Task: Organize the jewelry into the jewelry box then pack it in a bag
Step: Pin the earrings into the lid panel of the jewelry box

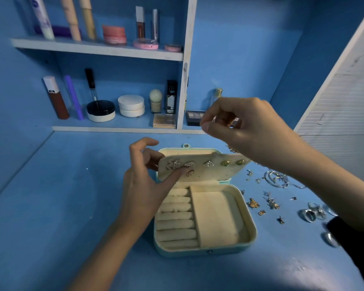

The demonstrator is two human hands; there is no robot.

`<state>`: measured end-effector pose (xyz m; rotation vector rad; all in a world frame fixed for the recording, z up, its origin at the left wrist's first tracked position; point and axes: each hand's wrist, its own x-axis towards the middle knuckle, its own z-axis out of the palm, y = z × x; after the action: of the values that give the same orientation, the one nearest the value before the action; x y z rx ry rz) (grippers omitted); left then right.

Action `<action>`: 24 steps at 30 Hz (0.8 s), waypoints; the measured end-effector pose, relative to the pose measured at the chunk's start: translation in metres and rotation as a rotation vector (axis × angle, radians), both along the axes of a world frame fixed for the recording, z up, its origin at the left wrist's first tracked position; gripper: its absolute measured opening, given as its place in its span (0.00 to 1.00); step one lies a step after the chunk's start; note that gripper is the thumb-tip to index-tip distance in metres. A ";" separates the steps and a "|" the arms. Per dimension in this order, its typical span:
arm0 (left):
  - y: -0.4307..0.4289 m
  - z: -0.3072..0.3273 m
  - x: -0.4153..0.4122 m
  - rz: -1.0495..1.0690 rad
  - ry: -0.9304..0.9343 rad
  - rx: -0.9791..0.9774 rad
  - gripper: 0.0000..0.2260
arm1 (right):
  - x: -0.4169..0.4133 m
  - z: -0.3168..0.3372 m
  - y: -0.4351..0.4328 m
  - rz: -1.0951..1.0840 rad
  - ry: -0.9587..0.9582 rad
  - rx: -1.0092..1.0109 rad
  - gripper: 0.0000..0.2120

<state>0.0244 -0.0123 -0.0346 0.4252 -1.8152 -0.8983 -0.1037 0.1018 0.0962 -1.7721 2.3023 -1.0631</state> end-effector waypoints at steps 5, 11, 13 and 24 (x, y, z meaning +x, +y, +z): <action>-0.006 0.002 -0.011 0.054 -0.022 0.005 0.30 | -0.001 -0.013 0.005 -0.024 0.007 -0.060 0.04; -0.015 0.001 -0.021 0.092 -0.050 0.048 0.26 | -0.010 -0.039 0.010 -0.052 -0.042 -0.037 0.03; -0.015 0.000 -0.023 0.097 -0.043 0.073 0.22 | -0.017 -0.048 0.014 -0.074 -0.059 -0.013 0.04; -0.018 -0.008 -0.018 0.046 -0.057 0.143 0.15 | -0.069 -0.085 0.054 -0.114 0.084 0.300 0.05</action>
<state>0.0066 -0.0300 -0.0423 0.5853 -1.7918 -0.9964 -0.1728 0.1561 0.0115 -1.6153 2.4801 -0.6215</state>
